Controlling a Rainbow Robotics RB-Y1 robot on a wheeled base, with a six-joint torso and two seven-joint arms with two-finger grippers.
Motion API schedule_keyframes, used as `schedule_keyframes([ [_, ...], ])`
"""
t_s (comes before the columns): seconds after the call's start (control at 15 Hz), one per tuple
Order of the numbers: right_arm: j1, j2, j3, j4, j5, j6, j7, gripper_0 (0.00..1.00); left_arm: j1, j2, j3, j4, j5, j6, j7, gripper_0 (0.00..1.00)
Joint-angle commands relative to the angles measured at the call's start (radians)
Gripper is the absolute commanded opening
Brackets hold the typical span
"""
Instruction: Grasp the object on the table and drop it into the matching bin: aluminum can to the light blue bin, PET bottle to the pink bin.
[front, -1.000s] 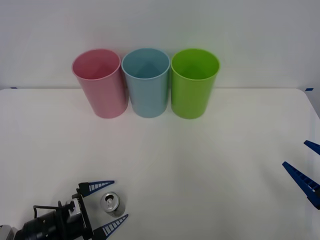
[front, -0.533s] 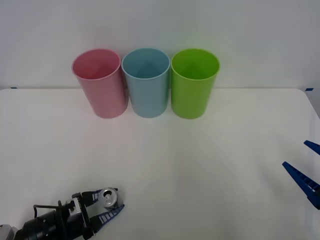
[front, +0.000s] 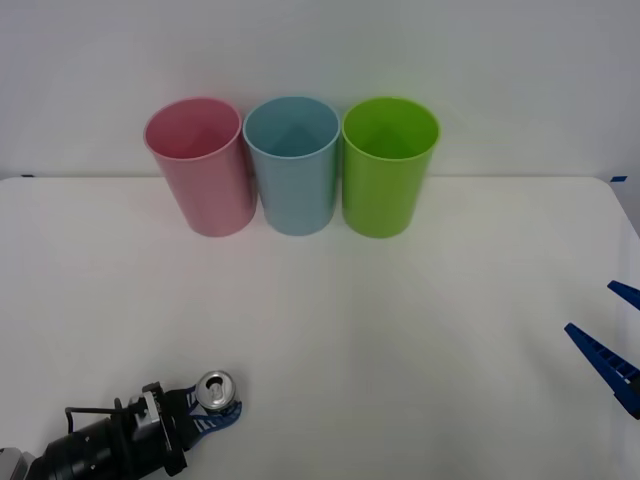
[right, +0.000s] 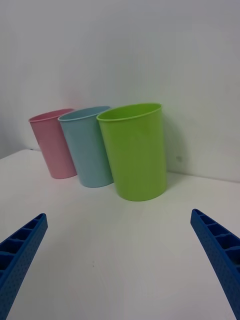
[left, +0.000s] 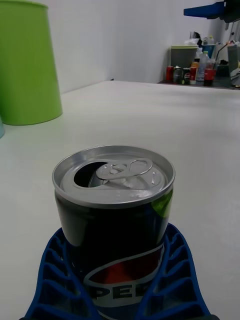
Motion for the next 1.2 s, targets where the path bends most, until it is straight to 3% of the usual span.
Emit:
schedule_keyframes([
  [0.07, 0.0, 0.0, 0.0, 0.0, 0.0, 0.0, 0.0, 1.0, -0.005, 0.0, -0.005, -0.005, 0.009, 0.0, 0.005, 0.0],
  [0.73, 0.0, 0.0, 0.0, 0.0, 0.0, 0.0, 0.0, 1.0, -0.009, 0.005, 0.134, -0.012, 0.087, 0.005, 0.078, 0.0],
  [1.2, 0.0, 0.0, 0.0, 0.0, 0.0, 0.0, 0.0, 1.0, -0.028, 0.077, 0.116, -0.014, 0.221, 0.111, 0.149, 0.0],
])
